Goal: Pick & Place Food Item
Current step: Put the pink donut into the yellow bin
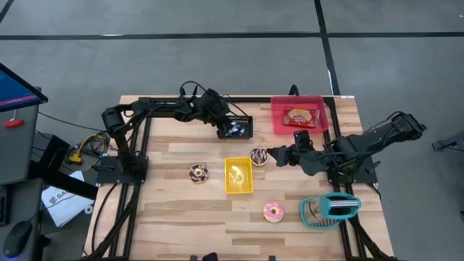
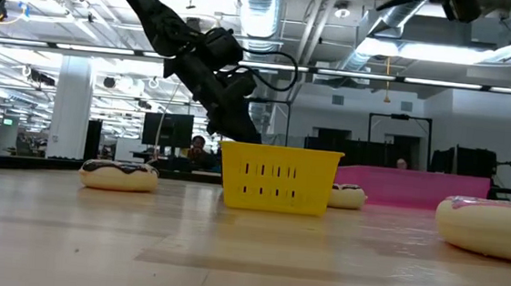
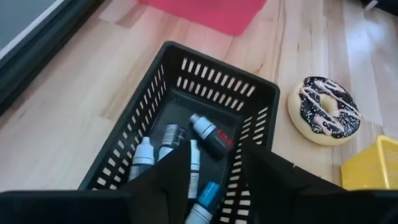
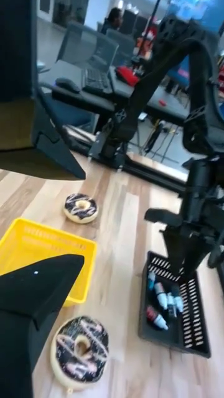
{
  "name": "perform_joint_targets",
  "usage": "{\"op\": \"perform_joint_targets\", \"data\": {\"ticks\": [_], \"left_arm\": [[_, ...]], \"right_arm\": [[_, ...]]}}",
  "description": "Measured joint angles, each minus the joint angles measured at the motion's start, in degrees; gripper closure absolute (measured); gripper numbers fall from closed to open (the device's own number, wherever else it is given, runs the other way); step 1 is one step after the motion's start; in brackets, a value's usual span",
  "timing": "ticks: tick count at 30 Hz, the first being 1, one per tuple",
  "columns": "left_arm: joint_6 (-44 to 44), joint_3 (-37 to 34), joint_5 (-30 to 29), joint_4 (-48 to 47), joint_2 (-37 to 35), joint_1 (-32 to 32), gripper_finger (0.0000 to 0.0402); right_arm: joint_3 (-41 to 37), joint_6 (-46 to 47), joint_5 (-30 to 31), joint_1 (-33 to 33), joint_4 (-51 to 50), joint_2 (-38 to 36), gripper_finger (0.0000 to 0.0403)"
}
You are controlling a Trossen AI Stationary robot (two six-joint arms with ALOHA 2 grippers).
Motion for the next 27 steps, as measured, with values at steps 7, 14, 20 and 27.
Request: {"op": "perform_joint_targets", "data": {"ticks": [7, 14, 20, 27], "left_arm": [[-0.20, 0.02, 0.09, -2.29, -3.75, -0.87, 0.0234], [0.08, -1.77, -0.55, -9.64, -15.68, -3.40, 0.0227], [-3.53, -9.29, -5.06, -12.98, -28.58, -8.97, 0.0225], [-14.81, -17.29, -17.08, -12.74, -39.76, -22.65, 0.0227]], "right_arm": [[0.00, -0.02, -9.19, -0.70, -6.12, 0.00, 0.0184], [0.00, 0.44, -22.66, 3.70, -13.25, 1.24, 0.0177], [0.00, -0.15, -33.86, 7.45, -18.14, 6.40, 0.0177], [0.00, -8.15, -42.61, 5.12, -15.07, 15.59, 0.0177]]}}
